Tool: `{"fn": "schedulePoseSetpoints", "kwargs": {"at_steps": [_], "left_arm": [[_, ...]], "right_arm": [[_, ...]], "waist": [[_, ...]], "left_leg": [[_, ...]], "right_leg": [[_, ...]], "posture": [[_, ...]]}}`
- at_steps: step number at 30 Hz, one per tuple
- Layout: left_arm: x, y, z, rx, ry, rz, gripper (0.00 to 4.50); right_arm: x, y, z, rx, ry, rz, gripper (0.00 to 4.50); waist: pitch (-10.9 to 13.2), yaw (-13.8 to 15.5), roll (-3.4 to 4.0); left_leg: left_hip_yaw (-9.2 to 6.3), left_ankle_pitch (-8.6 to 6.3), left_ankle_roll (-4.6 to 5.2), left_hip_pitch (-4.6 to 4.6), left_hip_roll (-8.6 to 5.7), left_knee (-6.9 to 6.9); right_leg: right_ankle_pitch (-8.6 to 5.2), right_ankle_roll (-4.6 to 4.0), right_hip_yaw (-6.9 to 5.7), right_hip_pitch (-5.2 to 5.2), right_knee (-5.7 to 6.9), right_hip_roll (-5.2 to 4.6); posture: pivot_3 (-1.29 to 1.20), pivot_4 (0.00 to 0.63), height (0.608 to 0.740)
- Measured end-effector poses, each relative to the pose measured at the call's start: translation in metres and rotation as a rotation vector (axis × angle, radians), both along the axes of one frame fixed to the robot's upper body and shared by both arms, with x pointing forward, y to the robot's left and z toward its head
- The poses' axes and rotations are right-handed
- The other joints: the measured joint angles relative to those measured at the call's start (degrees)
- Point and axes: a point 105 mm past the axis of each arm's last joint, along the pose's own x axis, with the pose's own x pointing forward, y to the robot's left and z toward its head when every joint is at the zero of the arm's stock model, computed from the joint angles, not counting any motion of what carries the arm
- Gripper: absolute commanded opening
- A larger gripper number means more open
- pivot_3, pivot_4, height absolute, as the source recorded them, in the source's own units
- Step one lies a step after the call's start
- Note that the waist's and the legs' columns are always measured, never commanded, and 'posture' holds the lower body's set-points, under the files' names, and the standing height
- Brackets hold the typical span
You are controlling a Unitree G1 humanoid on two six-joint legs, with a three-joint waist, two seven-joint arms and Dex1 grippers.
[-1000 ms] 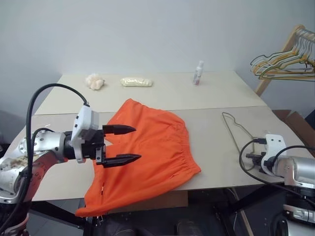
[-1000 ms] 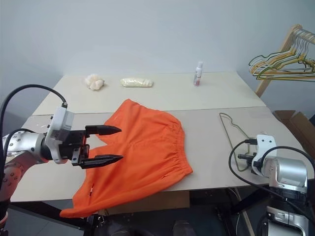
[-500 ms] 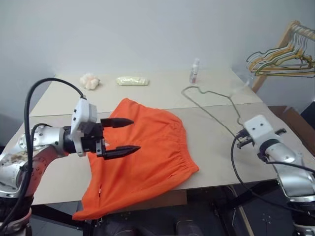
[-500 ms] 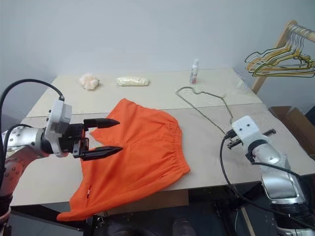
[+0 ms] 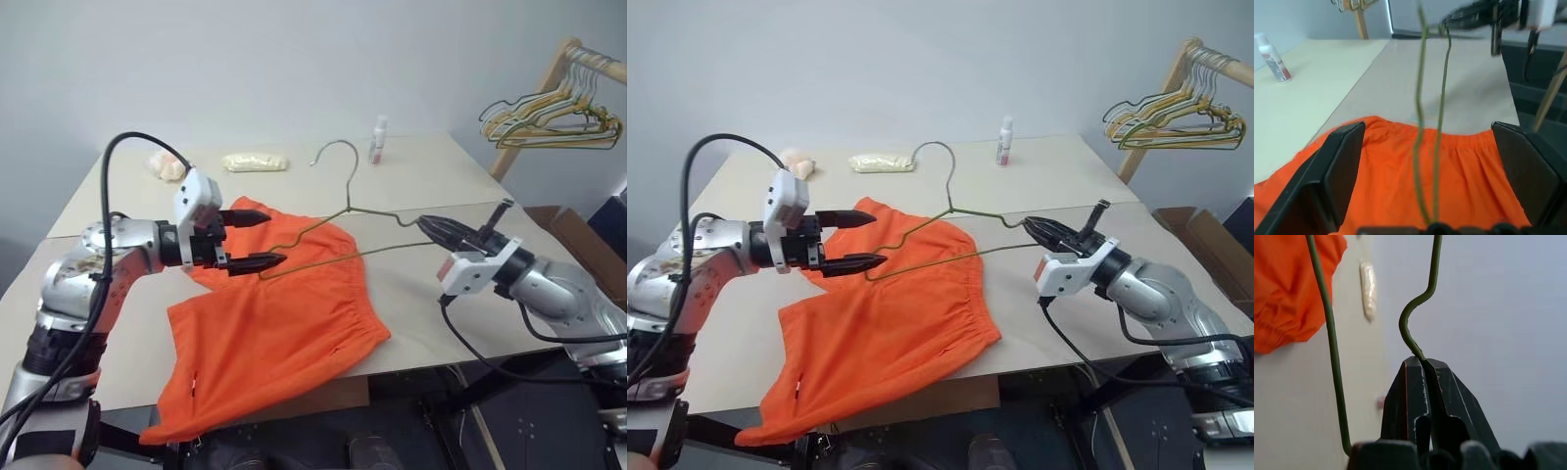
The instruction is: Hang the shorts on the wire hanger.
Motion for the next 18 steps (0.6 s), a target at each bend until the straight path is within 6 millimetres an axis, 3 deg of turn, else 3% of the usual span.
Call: {"fn": "schedulePoseSetpoints", "kwargs": {"at_steps": [10,13,18], "left_arm": [[-0.007,-0.004,-0.025,0.099,0.085,-0.162,4.50],[-0.004,-0.006,-0.030,0.144,0.074,-0.160,3.89],[0.002,-0.005,-0.035,0.168,0.073,-0.131,2.31]], "right_arm": [[0.005,0.006,0.009,-0.025,-0.045,0.013,0.03],[0.005,0.007,0.009,-0.028,-0.045,0.013,0.00],[0.004,0.007,0.010,-0.031,-0.052,0.015,0.00]], "waist": [[0.0,-1.2,0.00],[0.0,-1.3,0.00],[0.0,-1.4,0.01]], "left_leg": [[-0.03,0.01,0.00,0.00,0.04,0.02],[-0.03,0.01,0.00,0.00,0.05,0.03],[-0.03,0.01,0.00,0.00,0.05,0.03]], "right_leg": [[0.00,0.01,-0.01,0.00,0.06,-0.08],[0.00,0.01,0.00,0.00,0.07,-0.08],[0.00,0.01,0.01,0.00,0.08,-0.09]], "posture": [[-0.21,0.000,0.740],[-0.21,0.000,0.740],[-0.21,0.000,0.740]]}}
